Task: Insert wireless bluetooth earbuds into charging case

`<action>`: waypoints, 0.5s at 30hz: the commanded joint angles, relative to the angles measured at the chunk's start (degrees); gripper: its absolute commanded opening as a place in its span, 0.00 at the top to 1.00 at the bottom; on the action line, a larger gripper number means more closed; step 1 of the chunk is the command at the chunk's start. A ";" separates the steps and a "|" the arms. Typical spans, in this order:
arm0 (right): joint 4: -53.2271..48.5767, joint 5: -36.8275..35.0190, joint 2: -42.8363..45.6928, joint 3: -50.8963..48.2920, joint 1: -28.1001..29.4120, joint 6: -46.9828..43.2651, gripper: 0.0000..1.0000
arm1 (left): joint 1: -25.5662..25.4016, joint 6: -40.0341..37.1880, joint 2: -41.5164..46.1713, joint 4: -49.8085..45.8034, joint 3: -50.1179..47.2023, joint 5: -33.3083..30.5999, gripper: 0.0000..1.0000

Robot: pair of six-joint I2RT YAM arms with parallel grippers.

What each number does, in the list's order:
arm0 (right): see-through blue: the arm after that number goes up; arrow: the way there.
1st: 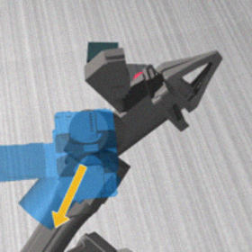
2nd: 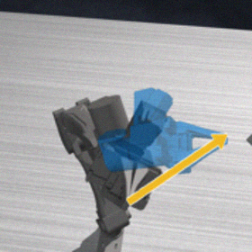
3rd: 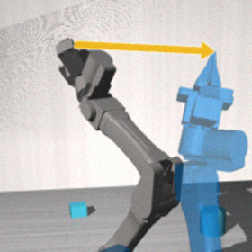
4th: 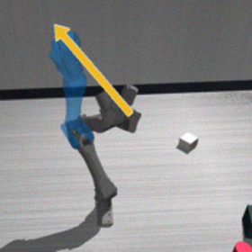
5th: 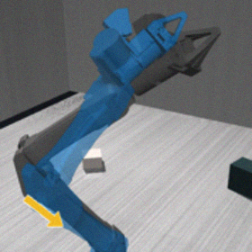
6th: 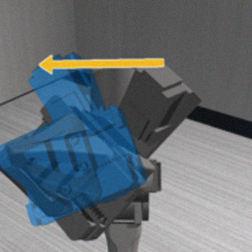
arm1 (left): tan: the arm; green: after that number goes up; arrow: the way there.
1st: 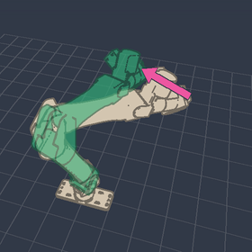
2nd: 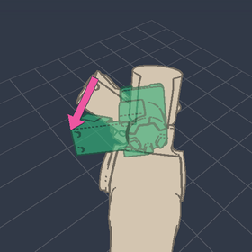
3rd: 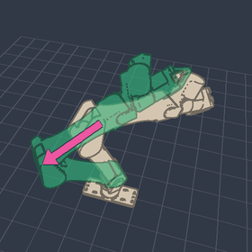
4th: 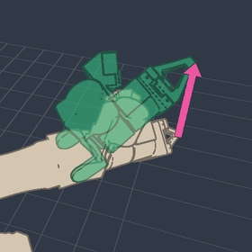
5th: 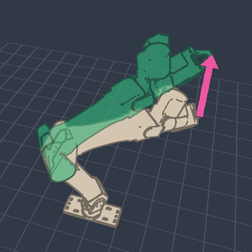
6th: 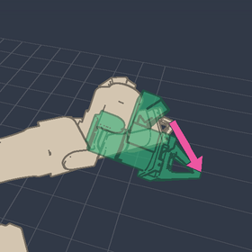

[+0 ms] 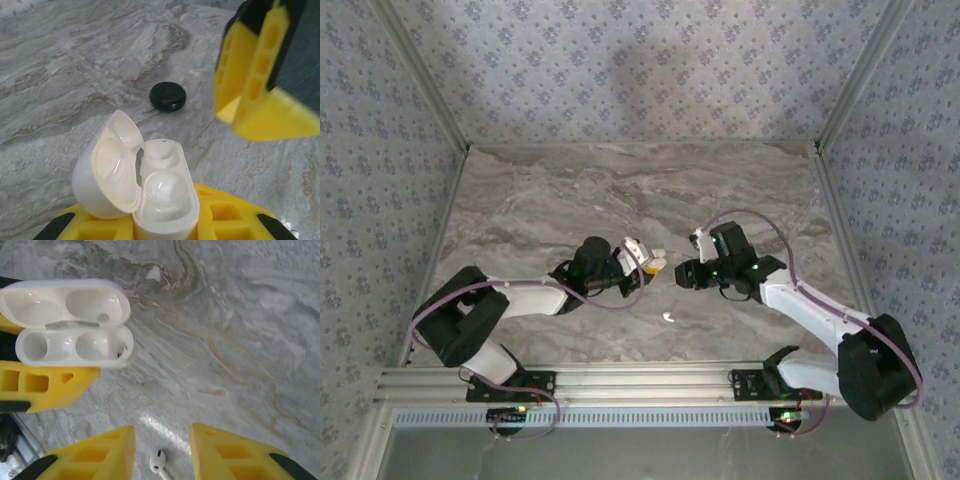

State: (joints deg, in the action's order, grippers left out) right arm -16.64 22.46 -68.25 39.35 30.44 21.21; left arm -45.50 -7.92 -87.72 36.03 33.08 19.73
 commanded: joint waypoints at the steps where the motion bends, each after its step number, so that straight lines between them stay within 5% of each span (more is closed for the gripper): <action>1: -15.54 -2.27 0.86 6.04 0.87 3.08 0.62 | 0.04 0.19 3.87 -2.99 0.33 -3.37 0.89; 7: -32.49 -5.84 -4.70 13.55 4.81 1.33 0.60 | 0.91 4.80 10.65 -6.06 -3.25 -6.94 0.89; 15: -38.87 -3.14 -20.76 22.79 11.39 -12.24 0.58 | 1.64 6.80 21.60 -12.02 -7.65 -10.98 0.89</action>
State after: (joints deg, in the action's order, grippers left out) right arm -49.19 18.76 -85.47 58.81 40.25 16.47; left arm -44.31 -2.48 -69.41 26.61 26.24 10.90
